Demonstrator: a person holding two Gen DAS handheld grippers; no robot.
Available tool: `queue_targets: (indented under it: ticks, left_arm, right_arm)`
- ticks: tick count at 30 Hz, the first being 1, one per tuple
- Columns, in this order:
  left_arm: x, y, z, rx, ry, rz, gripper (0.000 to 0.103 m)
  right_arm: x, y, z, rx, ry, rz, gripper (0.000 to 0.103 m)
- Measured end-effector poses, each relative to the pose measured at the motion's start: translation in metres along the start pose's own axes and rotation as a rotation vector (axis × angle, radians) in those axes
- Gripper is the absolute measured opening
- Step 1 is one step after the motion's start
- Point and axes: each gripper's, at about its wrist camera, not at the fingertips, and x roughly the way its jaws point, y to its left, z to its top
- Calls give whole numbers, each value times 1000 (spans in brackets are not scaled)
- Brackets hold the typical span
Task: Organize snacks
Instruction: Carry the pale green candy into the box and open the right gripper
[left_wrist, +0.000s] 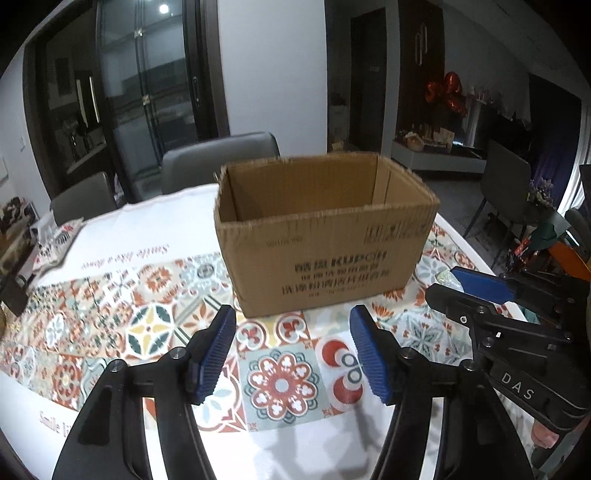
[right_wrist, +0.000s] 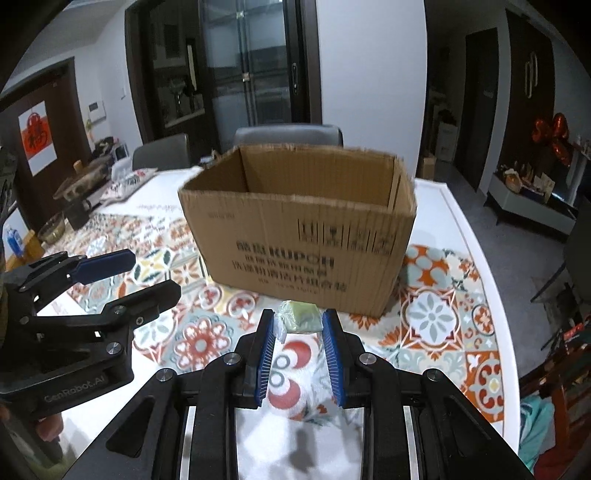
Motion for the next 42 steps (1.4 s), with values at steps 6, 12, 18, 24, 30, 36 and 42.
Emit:
queue_targets:
  ticks: [6, 12, 18, 24, 30, 36, 42]
  left_arm:
    - [-9, 5, 25, 27, -16, 11, 68]
    - [-11, 11, 54, 46, -24, 13, 68]
    - [-8, 19, 85, 58, -37, 31, 69]
    - [10, 27, 105, 51, -4, 11, 70]
    - [33, 35, 118, 19, 44, -5, 70]
    - [48, 38, 120, 2, 90, -13, 70]
    - [54, 37, 118, 2, 98, 1, 70]
  right_arm:
    - [-8, -1, 23, 12, -32, -1, 27]
    - [-13, -4, 53, 19, -54, 4, 27]
    - [-10, -4, 86, 4, -54, -2, 27]
    - [-1, -8, 110, 0, -24, -11, 27]
    - [18, -15, 129, 6, 32, -22, 27]
    - [44, -25, 136, 34, 113, -15, 27]
    - [56, -31, 135, 47, 146, -37, 39]
